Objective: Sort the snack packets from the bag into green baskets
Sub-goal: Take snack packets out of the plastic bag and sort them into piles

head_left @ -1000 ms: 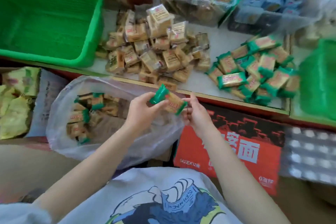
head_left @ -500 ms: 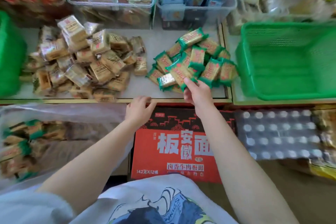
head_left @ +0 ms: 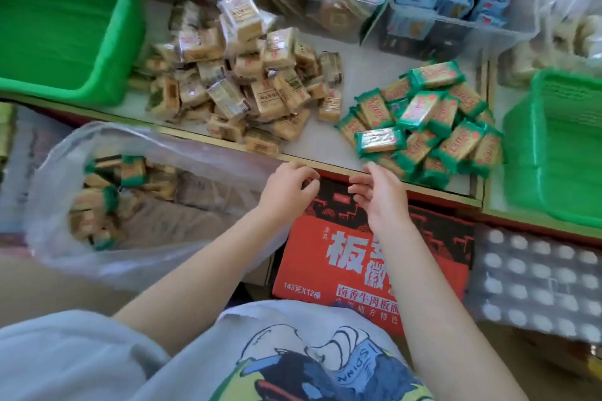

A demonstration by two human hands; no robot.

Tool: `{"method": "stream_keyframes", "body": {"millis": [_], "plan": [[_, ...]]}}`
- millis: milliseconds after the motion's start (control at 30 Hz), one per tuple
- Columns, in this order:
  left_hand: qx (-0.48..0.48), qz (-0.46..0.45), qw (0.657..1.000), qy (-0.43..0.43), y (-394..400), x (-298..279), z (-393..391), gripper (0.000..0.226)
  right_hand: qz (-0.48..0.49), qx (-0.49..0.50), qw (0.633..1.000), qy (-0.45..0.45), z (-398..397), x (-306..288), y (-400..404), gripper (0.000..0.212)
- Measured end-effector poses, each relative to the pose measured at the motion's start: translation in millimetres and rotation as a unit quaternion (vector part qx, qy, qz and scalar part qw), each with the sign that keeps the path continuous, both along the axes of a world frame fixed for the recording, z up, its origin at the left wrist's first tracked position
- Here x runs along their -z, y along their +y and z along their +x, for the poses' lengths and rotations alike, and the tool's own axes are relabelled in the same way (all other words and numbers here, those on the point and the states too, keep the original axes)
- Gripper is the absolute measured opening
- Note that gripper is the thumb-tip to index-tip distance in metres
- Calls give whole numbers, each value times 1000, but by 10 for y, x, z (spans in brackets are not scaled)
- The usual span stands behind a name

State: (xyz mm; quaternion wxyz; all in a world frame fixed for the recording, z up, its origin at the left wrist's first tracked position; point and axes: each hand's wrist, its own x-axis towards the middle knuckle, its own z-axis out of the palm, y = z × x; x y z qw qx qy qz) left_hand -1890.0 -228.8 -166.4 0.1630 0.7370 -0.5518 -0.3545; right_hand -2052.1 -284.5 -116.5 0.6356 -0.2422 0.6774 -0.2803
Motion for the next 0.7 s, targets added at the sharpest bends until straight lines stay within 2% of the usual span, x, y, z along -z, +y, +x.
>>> {"method": "stream_keyframes", "body": {"millis": [67, 133, 267, 367, 467, 533, 633, 700], "plan": [[-61, -41, 997, -35, 444, 12, 465, 24, 31, -74, 997, -8, 507, 93, 298, 12], [-115, -33, 987, -110, 989, 107, 1032, 22, 75, -176, 981, -13, 1034, 251, 610, 13], [-254, 34, 935, -243, 2015, 244, 2024, 33, 117, -355, 928, -10, 1980, 569, 1202, 17], [-324, 92, 907, -255, 2514, 267, 2510, 48, 132, -415, 900, -13, 2657, 719, 1531, 19], [-347, 169, 904, -184, 2796, 327, 2841, 53, 173, -430, 886, -27, 3243, 892, 1806, 14], [-357, 219, 905, -79, 2900, 387, 3003, 61, 198, -426, 882, -27, 3540, 1067, 1969, 26], [-403, 209, 886, 92, 2967, 500, 3196, 65, 219, -410, 885, -24, 3884, 1299, 2154, 50], [-415, 190, 878, 146, 2995, 572, 3294, 65, 215, -406, 888, -13, 4066, 1395, 2242, 52]]}}
